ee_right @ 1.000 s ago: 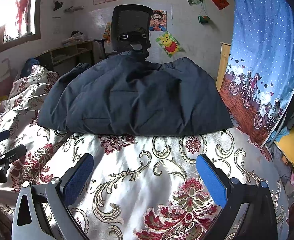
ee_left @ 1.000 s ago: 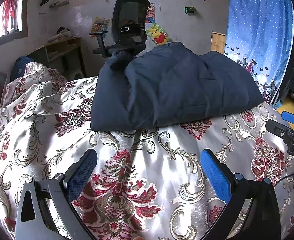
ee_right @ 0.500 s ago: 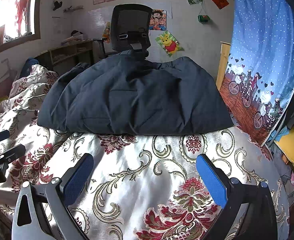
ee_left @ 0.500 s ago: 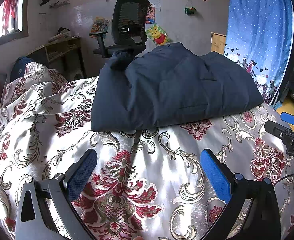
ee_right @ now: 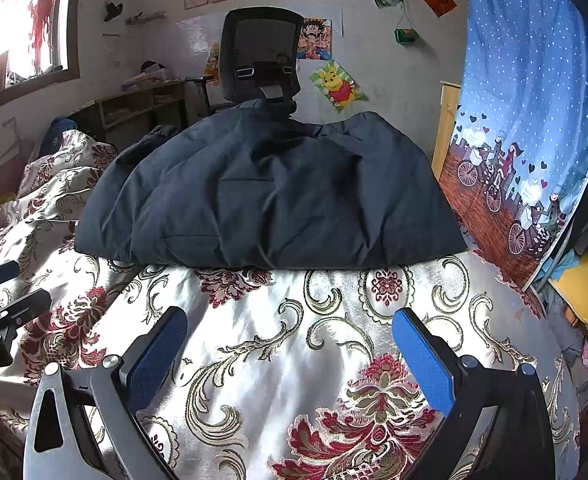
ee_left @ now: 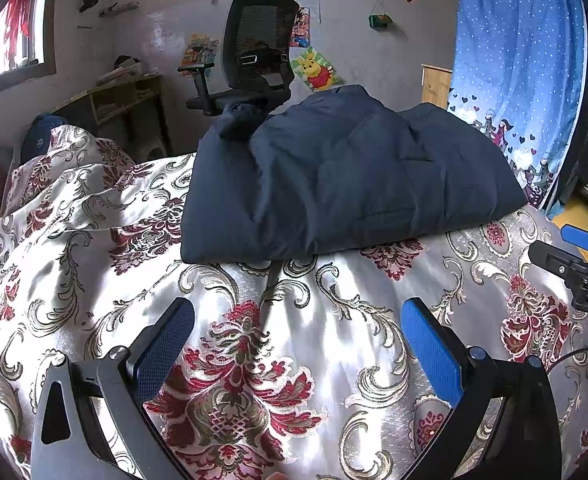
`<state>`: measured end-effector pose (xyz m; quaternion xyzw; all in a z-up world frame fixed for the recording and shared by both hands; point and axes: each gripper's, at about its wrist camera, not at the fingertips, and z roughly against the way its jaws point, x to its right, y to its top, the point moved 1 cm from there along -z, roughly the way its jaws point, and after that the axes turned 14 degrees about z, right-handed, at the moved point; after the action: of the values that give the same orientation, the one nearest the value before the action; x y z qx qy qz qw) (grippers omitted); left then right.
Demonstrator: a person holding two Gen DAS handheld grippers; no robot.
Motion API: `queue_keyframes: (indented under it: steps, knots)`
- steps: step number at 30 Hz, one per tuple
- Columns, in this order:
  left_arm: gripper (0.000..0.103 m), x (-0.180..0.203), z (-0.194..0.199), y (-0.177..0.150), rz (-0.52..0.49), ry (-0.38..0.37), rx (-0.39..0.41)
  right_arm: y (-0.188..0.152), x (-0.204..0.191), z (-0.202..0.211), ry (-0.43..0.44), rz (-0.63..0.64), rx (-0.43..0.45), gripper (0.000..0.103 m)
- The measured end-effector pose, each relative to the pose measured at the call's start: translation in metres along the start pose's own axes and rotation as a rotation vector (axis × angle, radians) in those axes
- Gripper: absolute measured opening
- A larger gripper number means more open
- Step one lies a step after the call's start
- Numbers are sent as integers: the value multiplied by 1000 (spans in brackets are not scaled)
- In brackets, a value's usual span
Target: Fold large clothes
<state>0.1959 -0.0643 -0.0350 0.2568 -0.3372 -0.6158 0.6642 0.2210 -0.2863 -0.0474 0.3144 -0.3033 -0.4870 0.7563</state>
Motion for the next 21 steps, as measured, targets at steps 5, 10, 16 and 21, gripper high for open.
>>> queue_keyframes:
  steps: [5,10,16,21]
  knots:
    - [101,0,0,0,-2,-1,0,0,0,0,0,-1,0,103]
    - [101,0,0,0,0,-1,-1,0,0,0,1,-1,-1,103]
    - [101,-1,0,-1,0,0,-2,0,0,0,1,-2,-1,103]
    - [101,-2,0,-2,5,0,-4,0,1,-1,1,-2,-2,103]
